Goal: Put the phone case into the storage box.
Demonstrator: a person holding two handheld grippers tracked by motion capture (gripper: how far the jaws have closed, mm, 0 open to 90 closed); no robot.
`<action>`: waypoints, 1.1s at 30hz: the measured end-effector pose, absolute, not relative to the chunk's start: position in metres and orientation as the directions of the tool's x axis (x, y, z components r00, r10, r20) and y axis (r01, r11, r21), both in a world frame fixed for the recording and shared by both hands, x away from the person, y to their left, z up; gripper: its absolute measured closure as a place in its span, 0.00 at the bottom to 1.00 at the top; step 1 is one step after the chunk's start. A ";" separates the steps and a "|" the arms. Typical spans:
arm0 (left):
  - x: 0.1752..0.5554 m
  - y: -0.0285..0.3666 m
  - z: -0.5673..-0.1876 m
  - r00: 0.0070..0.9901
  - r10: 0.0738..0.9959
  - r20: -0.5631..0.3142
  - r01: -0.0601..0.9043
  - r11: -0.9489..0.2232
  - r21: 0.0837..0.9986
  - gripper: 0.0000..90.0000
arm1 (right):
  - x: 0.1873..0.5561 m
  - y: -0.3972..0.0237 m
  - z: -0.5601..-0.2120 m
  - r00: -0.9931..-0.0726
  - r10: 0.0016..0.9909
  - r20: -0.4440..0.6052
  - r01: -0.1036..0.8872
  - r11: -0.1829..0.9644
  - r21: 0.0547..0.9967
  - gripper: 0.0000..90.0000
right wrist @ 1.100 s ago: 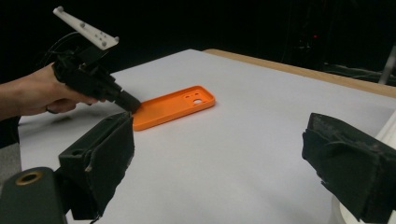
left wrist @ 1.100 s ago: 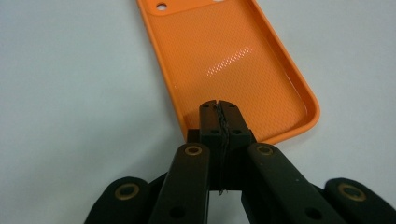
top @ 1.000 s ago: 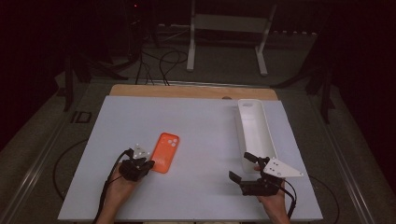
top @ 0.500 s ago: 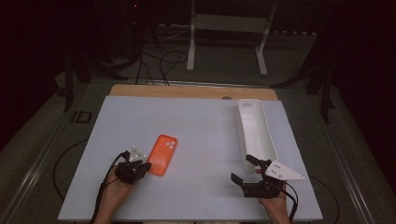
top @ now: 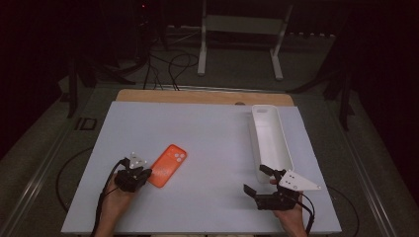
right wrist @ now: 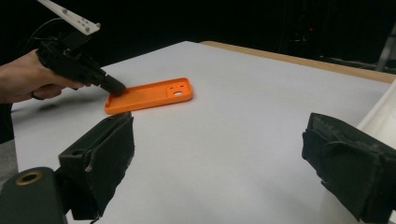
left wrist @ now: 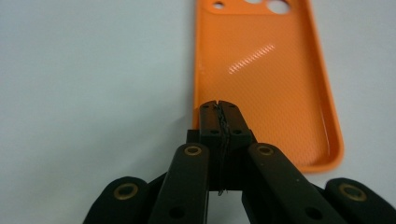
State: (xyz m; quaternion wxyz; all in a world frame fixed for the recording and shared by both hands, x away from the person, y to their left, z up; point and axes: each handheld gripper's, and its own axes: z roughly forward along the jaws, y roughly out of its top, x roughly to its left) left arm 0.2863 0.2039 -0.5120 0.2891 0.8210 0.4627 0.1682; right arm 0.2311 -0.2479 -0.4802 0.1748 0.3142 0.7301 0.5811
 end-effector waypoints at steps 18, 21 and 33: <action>0.275 0.215 -0.495 0.571 0.815 -0.101 0.546 -0.285 0.788 0.70 | 0.231 -0.245 -0.484 -0.769 0.635 0.082 0.233 0.158 0.960 0.13; 0.268 0.218 -0.489 0.587 0.803 -0.102 0.507 -0.267 0.819 0.64 | 0.231 -0.246 -0.484 -0.765 0.639 0.085 0.237 0.156 0.959 0.13; 0.240 0.241 -0.463 0.593 0.803 -0.066 0.339 -0.174 0.924 0.30 | 0.229 -0.244 -0.484 -0.762 0.643 0.078 0.241 0.169 0.956 0.12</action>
